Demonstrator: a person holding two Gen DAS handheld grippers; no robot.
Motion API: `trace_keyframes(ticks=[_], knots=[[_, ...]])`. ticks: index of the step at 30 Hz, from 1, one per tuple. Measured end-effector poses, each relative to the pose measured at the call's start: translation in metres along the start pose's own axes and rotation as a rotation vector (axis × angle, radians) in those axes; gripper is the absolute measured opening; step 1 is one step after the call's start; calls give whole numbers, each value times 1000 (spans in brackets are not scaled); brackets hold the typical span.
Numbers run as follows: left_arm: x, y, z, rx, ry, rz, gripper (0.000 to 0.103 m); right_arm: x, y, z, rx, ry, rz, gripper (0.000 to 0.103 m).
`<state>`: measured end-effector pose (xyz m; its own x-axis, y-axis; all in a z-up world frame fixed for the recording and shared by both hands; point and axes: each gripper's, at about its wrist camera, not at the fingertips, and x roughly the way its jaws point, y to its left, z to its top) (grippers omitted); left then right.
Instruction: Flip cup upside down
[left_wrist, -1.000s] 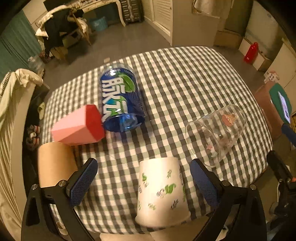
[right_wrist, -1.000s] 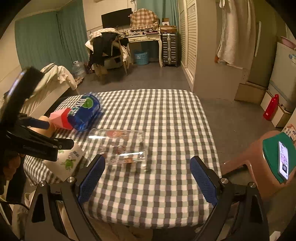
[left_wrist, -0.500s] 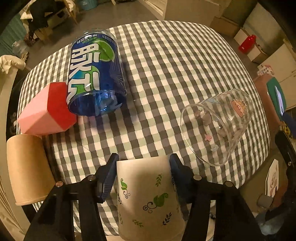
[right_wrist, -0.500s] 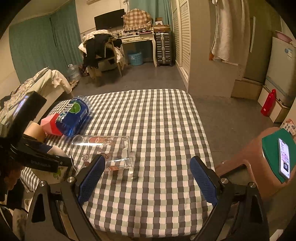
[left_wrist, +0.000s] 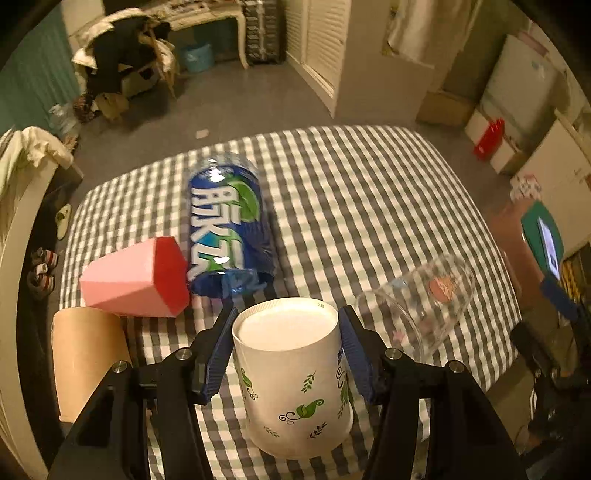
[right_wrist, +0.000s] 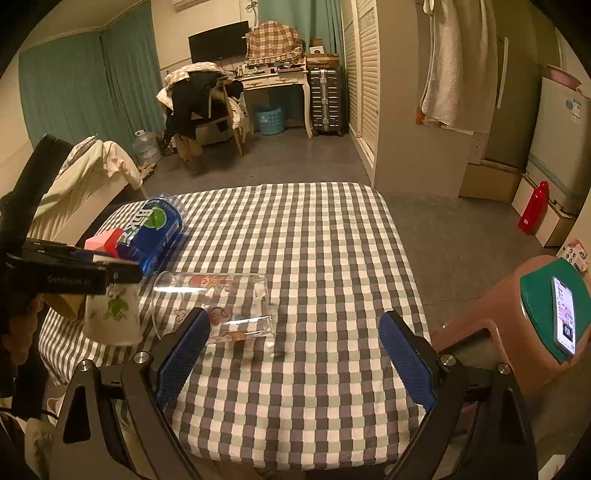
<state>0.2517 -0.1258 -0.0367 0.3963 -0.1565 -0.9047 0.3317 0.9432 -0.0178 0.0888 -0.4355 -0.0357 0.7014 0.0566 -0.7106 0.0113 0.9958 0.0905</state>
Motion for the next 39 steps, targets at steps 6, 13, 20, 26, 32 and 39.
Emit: trace_keyframes(ticks=[6, 13, 20, 26, 32, 39], knots=[[-20, 16, -5, -61, -154, 17, 57, -3, 3, -2, -1, -5, -16, 93], [-14, 15, -18, -60, -259, 47, 57, -4, 11, -2, -8, -4, -17, 93], [-10, 9, -37, -52, -243, 22, 57, -4, 14, -2, -11, 3, -24, 93], [-8, 7, -52, -46, -194, -11, 57, -5, 21, -2, -19, 0, -10, 93], [-8, 7, -56, -37, -199, -17, 57, -7, 26, -4, -26, 1, -4, 93], [-12, 4, -56, -34, -237, 4, 80, -11, 25, -5, -21, -5, -20, 93]])
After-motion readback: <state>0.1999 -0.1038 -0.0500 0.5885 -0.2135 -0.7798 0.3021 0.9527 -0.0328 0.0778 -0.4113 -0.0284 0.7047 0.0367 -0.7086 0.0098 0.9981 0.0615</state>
